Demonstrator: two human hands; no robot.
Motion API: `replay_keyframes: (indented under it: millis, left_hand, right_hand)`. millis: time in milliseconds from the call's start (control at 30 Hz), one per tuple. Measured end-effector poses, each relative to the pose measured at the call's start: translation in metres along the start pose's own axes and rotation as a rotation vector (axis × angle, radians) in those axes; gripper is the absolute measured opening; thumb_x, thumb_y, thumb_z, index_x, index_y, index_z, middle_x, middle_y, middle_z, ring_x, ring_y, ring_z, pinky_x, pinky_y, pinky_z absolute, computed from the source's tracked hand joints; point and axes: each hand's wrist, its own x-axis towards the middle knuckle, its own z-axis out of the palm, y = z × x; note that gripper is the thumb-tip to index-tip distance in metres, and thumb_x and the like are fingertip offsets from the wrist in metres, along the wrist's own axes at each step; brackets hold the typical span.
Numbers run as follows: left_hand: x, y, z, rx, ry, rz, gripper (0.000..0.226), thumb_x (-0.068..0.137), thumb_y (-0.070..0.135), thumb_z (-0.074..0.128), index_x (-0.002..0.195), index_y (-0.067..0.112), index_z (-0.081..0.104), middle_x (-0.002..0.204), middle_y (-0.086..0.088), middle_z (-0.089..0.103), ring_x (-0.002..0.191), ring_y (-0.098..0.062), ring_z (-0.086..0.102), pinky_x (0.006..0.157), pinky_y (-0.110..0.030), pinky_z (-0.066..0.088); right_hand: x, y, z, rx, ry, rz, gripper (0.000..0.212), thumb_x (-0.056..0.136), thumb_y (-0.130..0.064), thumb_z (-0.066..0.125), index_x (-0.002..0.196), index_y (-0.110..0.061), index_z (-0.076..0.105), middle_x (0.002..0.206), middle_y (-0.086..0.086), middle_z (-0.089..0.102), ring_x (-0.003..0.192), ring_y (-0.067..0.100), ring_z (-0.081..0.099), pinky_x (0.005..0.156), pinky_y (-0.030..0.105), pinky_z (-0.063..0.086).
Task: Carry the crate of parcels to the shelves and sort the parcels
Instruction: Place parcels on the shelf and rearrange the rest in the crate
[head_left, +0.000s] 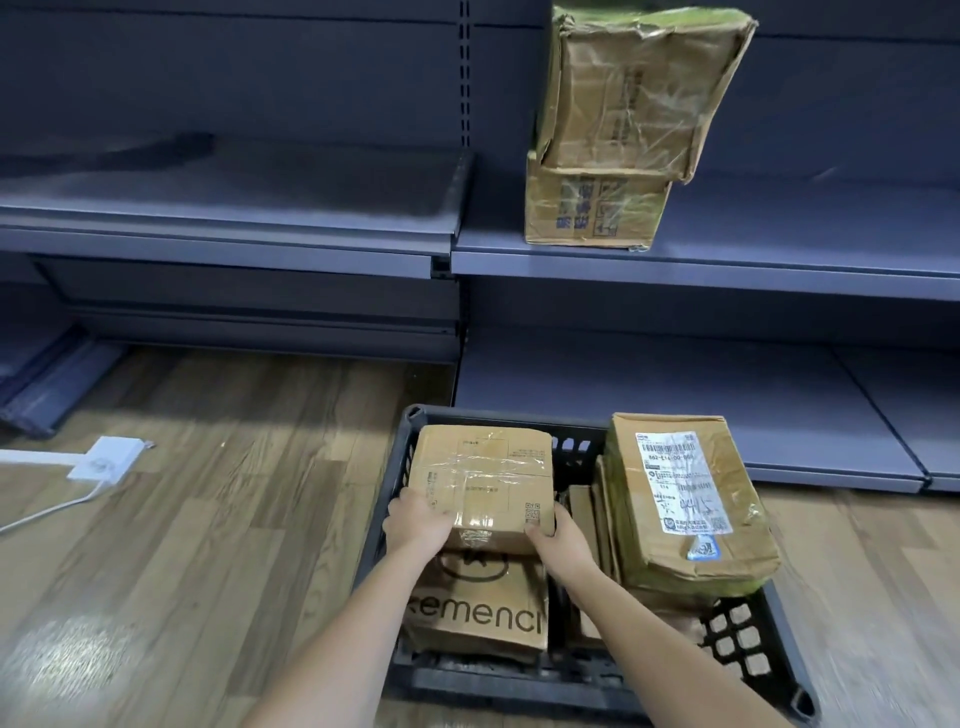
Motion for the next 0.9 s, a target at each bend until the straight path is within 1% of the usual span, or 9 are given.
replay_keyframes:
  millis: [200, 300, 367, 467, 567, 633, 667, 767, 900]
  left_hand:
    - [-0.014, 0.016, -0.009, -0.261, 0.160, 0.058, 0.054, 0.081, 0.031, 0.065, 0.129, 0.014, 0.048, 0.130, -0.009, 0.052, 0.112, -0.033, 0.056, 0.092, -0.048, 0.052]
    - [-0.032, 0.024, -0.021, -0.412, 0.205, 0.085, 0.062, 0.084, 0.026, 0.066, 0.138, 0.011, 0.041, 0.136, -0.009, 0.048, 0.116, -0.033, 0.055, 0.097, -0.047, 0.050]
    - [-0.047, 0.028, -0.032, -0.510, 0.209, 0.081, 0.065, 0.085, 0.028, 0.066, 0.140, 0.008, 0.039, 0.131, -0.008, 0.054, 0.117, -0.031, 0.055, 0.097, -0.045, 0.049]
    - [-0.074, 0.037, -0.054, -0.621, 0.210, 0.104, 0.049, 0.086, 0.038, 0.065, 0.124, 0.008, 0.052, 0.109, -0.004, 0.063, 0.096, -0.022, 0.059, 0.072, -0.032, 0.050]
    - [-0.099, 0.050, -0.075, -0.684, 0.171, 0.274, 0.026, 0.090, 0.029, 0.061, 0.109, 0.011, 0.062, 0.098, -0.001, 0.064, 0.098, -0.022, 0.061, 0.064, -0.022, 0.042]
    - [-0.117, 0.061, -0.087, -0.714, 0.115, 0.400, 0.013, 0.092, 0.021, 0.059, 0.104, 0.017, 0.062, 0.094, 0.006, 0.064, 0.105, -0.021, 0.061, 0.066, -0.018, 0.042]
    - [-0.126, 0.067, -0.092, -0.709, 0.070, 0.454, 0.015, 0.092, 0.018, 0.058, 0.107, 0.020, 0.060, 0.096, 0.009, 0.062, 0.107, -0.019, 0.059, 0.068, -0.019, 0.043]
    - [-0.150, 0.082, -0.102, -0.642, -0.073, 0.594, 0.040, 0.094, 0.016, 0.054, 0.133, 0.025, 0.050, 0.119, 0.009, 0.057, 0.118, -0.014, 0.051, 0.081, -0.021, 0.043]
    - [-0.165, 0.087, -0.103, -0.591, -0.091, 0.586, 0.066, 0.092, 0.026, 0.059, 0.149, 0.019, 0.026, 0.141, 0.005, 0.045, 0.129, -0.014, 0.044, 0.100, -0.027, 0.034]
  right_hand:
    - [-0.024, -0.021, -0.021, 0.103, 0.097, -0.085, 0.050, 0.098, -0.032, 0.047, 0.143, -0.014, 0.036, 0.138, 0.005, 0.045, 0.127, 0.024, 0.046, 0.102, 0.034, 0.042]
    - [-0.043, -0.033, -0.038, 0.153, 0.105, -0.188, 0.054, 0.096, -0.039, 0.049, 0.145, -0.024, 0.033, 0.128, 0.002, 0.038, 0.116, 0.018, 0.046, 0.106, 0.035, 0.040]
    - [-0.054, -0.039, -0.051, 0.163, 0.118, -0.262, 0.053, 0.091, -0.043, 0.056, 0.140, -0.034, 0.038, 0.130, 0.002, 0.043, 0.114, 0.015, 0.048, 0.108, 0.038, 0.040]
    - [-0.073, -0.049, -0.073, 0.155, 0.113, -0.362, 0.062, 0.080, -0.055, 0.062, 0.137, -0.040, 0.043, 0.131, -0.002, 0.054, 0.118, 0.012, 0.054, 0.106, 0.041, 0.045]
    - [-0.095, -0.060, -0.091, 0.247, 0.100, -0.420, 0.053, 0.089, -0.038, 0.061, 0.139, -0.031, 0.043, 0.122, -0.009, 0.064, 0.111, 0.007, 0.061, 0.097, 0.032, 0.051]
    - [-0.113, -0.065, -0.101, 0.300, 0.128, -0.416, 0.041, 0.094, -0.029, 0.057, 0.134, -0.025, 0.047, 0.116, -0.010, 0.065, 0.104, 0.004, 0.061, 0.088, 0.022, 0.052]
    - [-0.120, -0.064, -0.106, 0.334, 0.143, -0.405, 0.037, 0.095, -0.028, 0.055, 0.131, -0.024, 0.048, 0.116, -0.007, 0.065, 0.105, 0.006, 0.061, 0.090, 0.024, 0.052]
    - [-0.136, -0.061, -0.117, 0.406, 0.210, -0.379, 0.048, 0.094, -0.038, 0.054, 0.136, -0.019, 0.044, 0.127, -0.001, 0.061, 0.115, 0.017, 0.059, 0.105, 0.039, 0.045]
    - [-0.153, -0.062, -0.133, 0.413, 0.243, -0.412, 0.046, 0.090, -0.039, 0.060, 0.129, -0.016, 0.049, 0.116, -0.003, 0.061, 0.107, 0.015, 0.058, 0.089, 0.029, 0.043]
